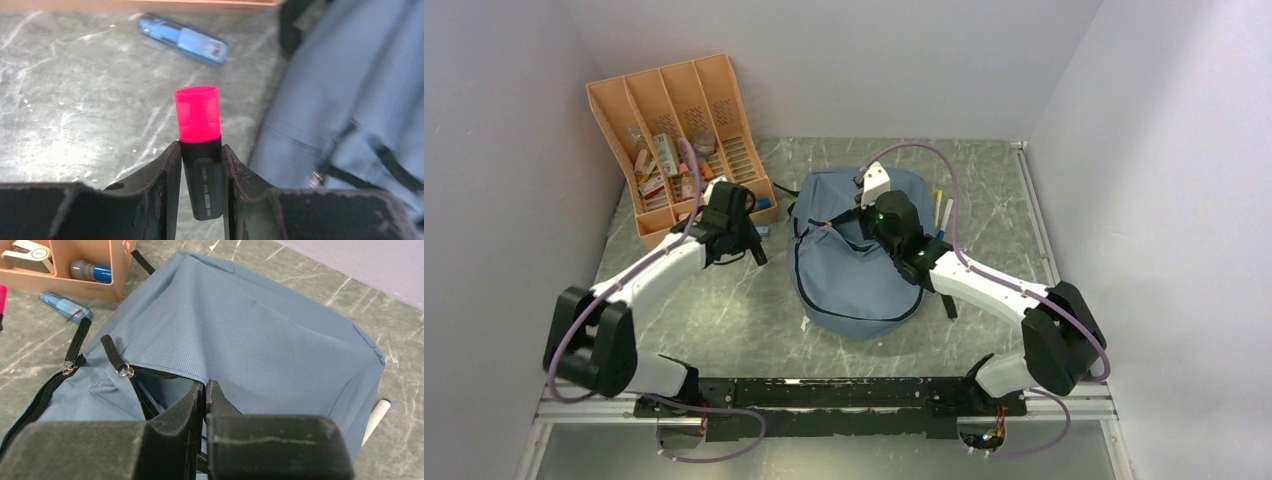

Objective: Pack the student bag
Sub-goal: Pick up the stationery from the center of the board, then place the stationery in the student bag.

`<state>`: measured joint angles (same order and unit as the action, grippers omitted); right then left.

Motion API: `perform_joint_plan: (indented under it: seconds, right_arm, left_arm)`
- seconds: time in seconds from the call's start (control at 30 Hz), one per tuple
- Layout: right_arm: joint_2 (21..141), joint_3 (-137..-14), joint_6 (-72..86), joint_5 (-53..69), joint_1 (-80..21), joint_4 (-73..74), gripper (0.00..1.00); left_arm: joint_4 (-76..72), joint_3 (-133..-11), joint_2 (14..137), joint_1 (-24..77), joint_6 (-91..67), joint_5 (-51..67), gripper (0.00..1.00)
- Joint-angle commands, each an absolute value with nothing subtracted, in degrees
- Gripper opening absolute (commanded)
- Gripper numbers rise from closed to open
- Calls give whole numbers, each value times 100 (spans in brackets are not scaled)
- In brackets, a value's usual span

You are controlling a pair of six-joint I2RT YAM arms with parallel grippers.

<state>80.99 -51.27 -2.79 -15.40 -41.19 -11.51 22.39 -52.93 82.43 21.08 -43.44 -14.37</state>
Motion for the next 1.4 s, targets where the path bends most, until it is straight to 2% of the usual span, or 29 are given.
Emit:
perform_joint_plan:
  seconds: [0.0, 0.2, 0.3, 0.4, 0.7, 0.87, 1.37]
  right_arm:
    - [7882, -5037, 154, -1449, -4140, -1633, 0]
    - [7785, -5045, 480, -1698, -4123, -1827, 0]
    - [7742, -5036, 618, -1861, -4088, -1865, 0]
    - [7690, -5007, 748, -1963, -4025, -1857, 0]
    - [7518, -4947, 979, -2022, -3931, -1770, 0]
    - [7405, -4935, 1058, -1955, -3920, -1687, 0]
    - [7086, -4694, 1551, -1486, -3929, -1680, 0]
  left_arm:
    - [1438, -4885, 7389, 2087, -3819, -347, 22]
    - [89, -4264, 6671, 2158, -4397, 1089, 11]
    - [-221, -4297, 6666, 2406, -4566, 1376, 6]
    - [-462, -4326, 6738, 2726, -4728, 1476, 5]
    - [-1147, -4594, 7424, 4037, -4950, 1194, 5]
    - [-1595, -4632, 7854, 4171, -5141, 1222, 5]
    - [-1400, -5850, 9262, 4222, -5436, 285, 5]
